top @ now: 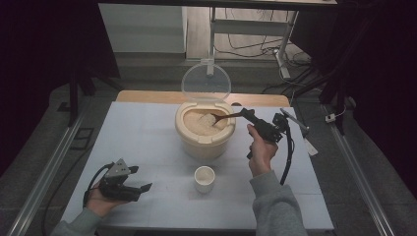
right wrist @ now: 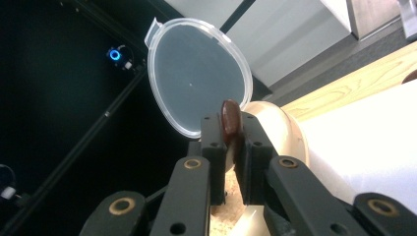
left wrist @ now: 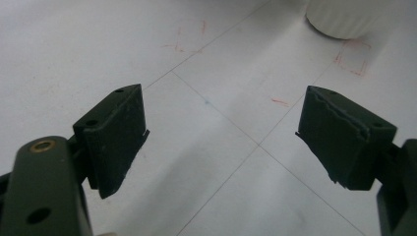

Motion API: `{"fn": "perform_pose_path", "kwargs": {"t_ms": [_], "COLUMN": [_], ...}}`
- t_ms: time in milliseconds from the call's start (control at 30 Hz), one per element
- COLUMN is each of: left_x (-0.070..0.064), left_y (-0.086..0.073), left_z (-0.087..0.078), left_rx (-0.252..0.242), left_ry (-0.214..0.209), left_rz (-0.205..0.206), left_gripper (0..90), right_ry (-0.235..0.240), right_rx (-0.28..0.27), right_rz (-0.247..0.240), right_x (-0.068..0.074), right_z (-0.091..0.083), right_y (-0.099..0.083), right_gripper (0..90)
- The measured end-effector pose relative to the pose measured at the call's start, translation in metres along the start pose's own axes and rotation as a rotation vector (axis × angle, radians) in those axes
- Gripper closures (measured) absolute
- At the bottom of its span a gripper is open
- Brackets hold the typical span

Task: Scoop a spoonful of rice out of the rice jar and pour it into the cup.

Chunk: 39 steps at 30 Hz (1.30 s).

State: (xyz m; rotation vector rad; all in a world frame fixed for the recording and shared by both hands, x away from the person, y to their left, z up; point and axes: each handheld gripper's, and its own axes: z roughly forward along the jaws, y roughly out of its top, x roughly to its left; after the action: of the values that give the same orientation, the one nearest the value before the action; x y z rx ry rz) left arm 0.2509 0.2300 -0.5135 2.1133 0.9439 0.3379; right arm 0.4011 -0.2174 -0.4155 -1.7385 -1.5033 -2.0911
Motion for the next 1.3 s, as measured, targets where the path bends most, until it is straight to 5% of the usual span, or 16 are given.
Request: {"fn": "perform_pose_path", "kwargs": {"t_ms": [433, 1300], "left_x": [0.0, -0.001], "left_y": [0.0, 0.0], "left_z": [0.0, 0.001], "left_rx": [0.004, 0.01], "left_ry": [0.001, 0.008], "left_rz": [0.006, 0.015], "left_gripper": [18.4, 18.6], "right_ry": [0.023, 0.073], "right_rx": [-0.008, 0.006], "right_rz": [0.122, 0.103], "right_x": [-0.009, 0.001], "right_z": [-0.006, -0.022], "right_y": [0.003, 0.01], "right_gripper": [82.9, 82.9]}}
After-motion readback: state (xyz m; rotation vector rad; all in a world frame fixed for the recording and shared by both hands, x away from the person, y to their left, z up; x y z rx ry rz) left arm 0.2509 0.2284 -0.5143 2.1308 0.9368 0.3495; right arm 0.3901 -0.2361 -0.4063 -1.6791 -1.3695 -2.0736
